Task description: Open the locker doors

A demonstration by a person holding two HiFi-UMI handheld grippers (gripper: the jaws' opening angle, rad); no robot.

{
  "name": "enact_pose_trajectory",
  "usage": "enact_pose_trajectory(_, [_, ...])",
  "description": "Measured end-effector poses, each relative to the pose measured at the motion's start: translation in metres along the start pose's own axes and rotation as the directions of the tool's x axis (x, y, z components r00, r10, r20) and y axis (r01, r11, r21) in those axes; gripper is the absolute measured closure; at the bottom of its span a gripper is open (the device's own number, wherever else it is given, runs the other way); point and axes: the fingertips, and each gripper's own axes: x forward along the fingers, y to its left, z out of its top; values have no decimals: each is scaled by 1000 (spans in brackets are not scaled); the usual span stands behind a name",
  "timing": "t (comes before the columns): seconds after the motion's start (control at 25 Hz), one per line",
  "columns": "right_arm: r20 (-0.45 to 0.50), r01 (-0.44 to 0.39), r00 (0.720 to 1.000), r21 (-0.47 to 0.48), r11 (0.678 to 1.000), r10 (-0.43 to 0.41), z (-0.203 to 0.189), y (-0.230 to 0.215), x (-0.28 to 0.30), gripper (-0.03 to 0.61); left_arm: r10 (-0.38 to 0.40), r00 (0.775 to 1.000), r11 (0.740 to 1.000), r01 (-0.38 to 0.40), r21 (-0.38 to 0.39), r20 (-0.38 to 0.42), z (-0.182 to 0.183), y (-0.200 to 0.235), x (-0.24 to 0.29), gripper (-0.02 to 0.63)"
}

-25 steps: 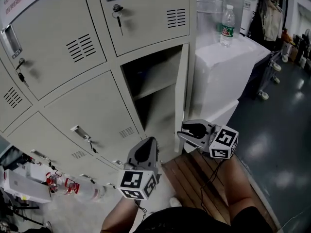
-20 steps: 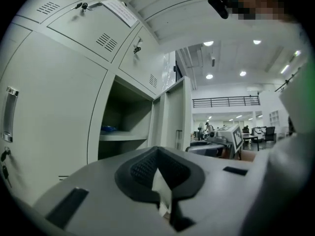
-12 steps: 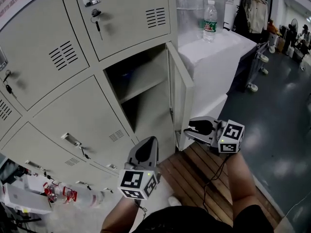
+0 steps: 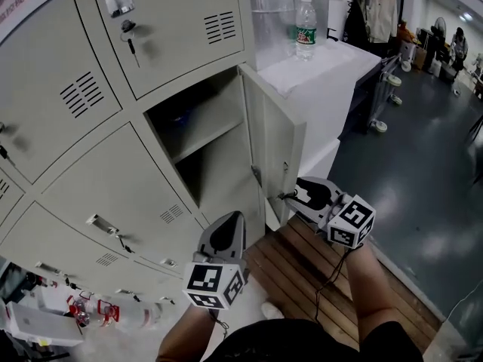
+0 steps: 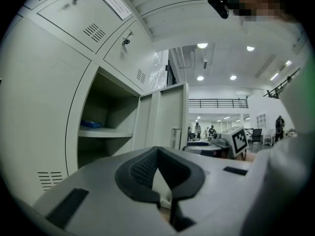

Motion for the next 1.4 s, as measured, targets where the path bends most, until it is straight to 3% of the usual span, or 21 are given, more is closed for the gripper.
enact_pose_trajectory(0.32, [-32, 188, 981, -76, 979, -191, -7, -16, -15, 467, -25, 1000, 1000, 25, -2, -7, -2, -6, 0, 614])
enact_pose_trajectory(0.52, [-29, 307, 951, -16, 952, -307, -10, -46, -33, 492, -30, 999, 1000, 30, -3, -10, -3, -9, 1, 612])
enact_pose_trajectory(0.88, [-37, 281, 959, -19, 960, -281, -10, -52, -36, 492, -2, 1000, 1000, 2, -16, -6, -4, -11, 9, 614])
enact_pose_trajectory(1.08, [-19, 226, 973, -88, 970, -229, -7, -44, -38, 478, 34, 999, 999, -34, -27, 6, -7, -14, 13, 612])
enact_pose_trajectory(1.24, [35, 253, 968, -110, 961, -250, 8, -42, -51, 462, 71, 997, 997, -71, -26, 14, -8, -13, 9, 613])
enact_pose_trajectory(1.4, [154, 320, 941, -121, 940, -300, 45, -30, -72, 487, 117, 993, 993, -117, -21, 33, -2, -6, -12, 612])
